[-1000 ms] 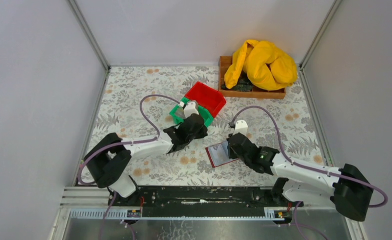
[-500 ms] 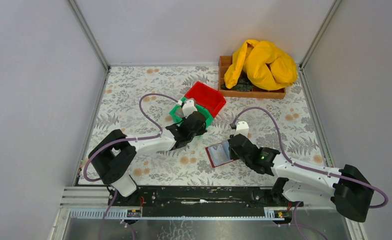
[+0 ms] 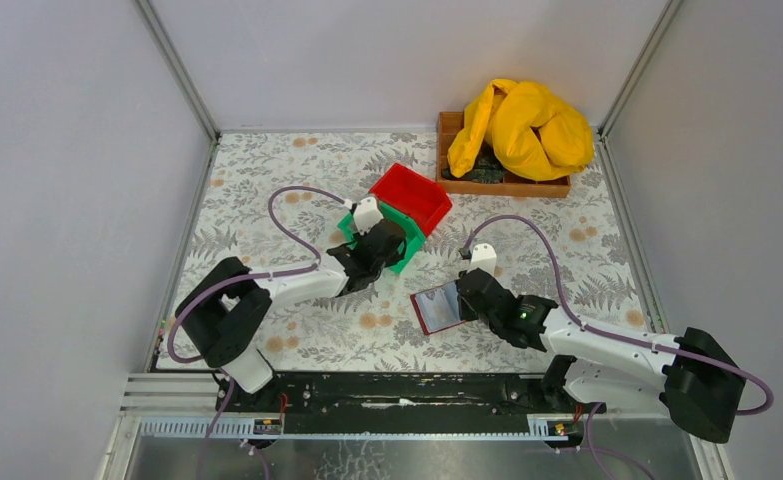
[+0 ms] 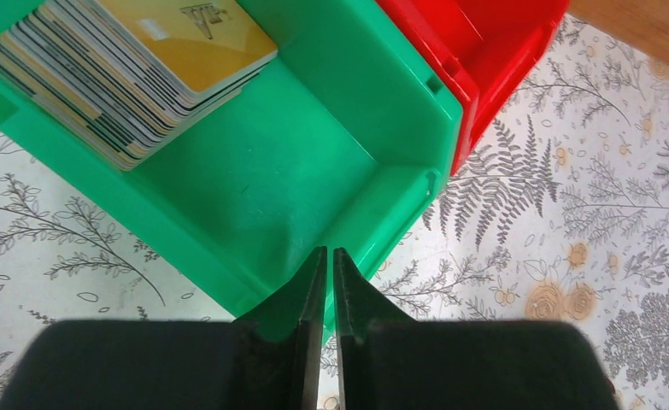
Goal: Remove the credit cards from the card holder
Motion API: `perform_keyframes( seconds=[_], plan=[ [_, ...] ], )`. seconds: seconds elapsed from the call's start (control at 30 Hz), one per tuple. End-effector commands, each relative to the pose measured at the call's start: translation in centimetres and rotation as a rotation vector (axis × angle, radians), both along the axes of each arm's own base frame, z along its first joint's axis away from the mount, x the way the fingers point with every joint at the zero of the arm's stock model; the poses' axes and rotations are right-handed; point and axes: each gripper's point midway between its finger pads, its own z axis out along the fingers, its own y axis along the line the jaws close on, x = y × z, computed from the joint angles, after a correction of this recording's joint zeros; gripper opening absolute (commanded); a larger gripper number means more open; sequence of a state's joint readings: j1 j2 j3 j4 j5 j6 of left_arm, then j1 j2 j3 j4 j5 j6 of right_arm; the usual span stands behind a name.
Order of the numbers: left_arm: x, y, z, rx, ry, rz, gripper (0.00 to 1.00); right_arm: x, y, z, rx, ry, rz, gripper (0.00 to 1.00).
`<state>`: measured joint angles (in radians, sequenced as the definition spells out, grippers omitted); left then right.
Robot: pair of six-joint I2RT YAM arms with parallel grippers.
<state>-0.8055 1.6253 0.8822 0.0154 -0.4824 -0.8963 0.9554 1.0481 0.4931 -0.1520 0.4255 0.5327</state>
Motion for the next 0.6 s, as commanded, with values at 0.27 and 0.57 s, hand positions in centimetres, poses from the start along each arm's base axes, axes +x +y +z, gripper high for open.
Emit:
perform_keyframes(
  seconds=[0.27, 0.57],
  plan=[
    [0.5, 5.1, -1.0, 0.068, 0.032, 0.102, 0.13, 0.4, 0.2, 0.0, 0.024, -0.012, -0.022, 0.08],
    [0.6, 4.4, 1.4, 0.019, -0.028, 0.063, 0.16, 0.4, 0.7, -0.2, 0.011, -0.005, 0.008, 0.23]
  ],
)
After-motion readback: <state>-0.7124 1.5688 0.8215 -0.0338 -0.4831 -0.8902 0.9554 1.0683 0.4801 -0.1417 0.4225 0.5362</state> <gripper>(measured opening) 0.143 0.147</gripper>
